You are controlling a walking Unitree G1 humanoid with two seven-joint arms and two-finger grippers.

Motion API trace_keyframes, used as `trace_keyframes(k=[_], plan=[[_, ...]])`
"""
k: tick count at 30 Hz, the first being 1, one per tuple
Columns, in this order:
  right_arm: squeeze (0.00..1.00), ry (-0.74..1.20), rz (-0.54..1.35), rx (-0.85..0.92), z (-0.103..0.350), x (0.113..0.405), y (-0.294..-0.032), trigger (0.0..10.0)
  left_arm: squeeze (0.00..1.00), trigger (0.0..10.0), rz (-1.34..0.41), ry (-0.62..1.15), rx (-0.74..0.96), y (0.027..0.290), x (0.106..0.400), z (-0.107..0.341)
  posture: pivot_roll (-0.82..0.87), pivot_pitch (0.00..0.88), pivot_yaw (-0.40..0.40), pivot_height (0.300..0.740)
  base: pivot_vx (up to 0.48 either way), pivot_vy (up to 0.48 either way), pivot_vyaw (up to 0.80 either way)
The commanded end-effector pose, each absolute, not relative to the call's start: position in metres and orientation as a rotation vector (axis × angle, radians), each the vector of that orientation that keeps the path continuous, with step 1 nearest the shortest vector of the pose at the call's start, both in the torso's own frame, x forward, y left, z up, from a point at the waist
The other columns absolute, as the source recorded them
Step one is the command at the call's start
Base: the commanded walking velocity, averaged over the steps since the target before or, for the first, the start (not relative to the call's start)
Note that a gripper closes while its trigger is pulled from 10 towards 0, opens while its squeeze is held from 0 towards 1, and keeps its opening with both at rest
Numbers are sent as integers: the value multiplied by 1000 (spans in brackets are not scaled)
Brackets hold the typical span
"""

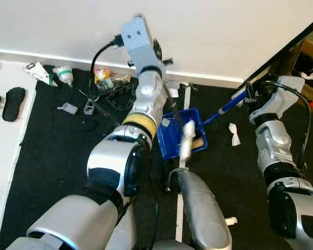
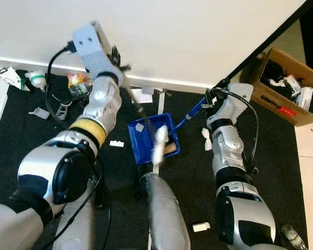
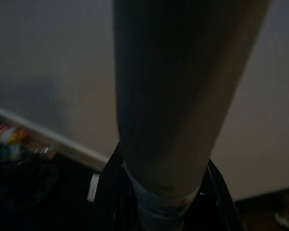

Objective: Sweep floor

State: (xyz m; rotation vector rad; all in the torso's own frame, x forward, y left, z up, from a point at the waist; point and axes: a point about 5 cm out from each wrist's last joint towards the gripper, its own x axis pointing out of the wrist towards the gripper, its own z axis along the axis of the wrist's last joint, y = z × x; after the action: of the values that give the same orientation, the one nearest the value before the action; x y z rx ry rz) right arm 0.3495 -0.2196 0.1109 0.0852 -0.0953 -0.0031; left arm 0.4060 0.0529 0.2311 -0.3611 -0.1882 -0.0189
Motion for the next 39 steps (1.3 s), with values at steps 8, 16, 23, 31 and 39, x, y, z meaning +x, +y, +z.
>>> trace_keyframes(k=[8, 16, 23, 31, 39], plan=[[0, 64, 30, 170, 75, 338, -209, 0, 0, 10000, -15, -341, -104, 132, 415, 259, 16, 238, -80, 740, 0, 0, 0], [0, 59, 24, 218, 72, 335, -208, 0, 0, 10000, -10, -260, 5, 185, 400, 224, 37, 169, -62, 740, 0, 0, 0], [0, -44, 76, 215, 95, 343, -220, 10000, 0, 10000, 258, -171, -42, 251, 369, 167, 25, 126, -59, 740, 0, 0, 0], [0, -132, 117, 177, 126, 358, -222, 10000, 0, 10000, 403, -92, -30, 266, 345, 131, 21, 89, -78, 740, 0, 0, 0], [0, -95, -26, 156, 118, 354, -240, 10000, 0, 10000, 349, -87, -13, 250, 347, 128, 33, 77, -65, 740, 0, 0, 0]])
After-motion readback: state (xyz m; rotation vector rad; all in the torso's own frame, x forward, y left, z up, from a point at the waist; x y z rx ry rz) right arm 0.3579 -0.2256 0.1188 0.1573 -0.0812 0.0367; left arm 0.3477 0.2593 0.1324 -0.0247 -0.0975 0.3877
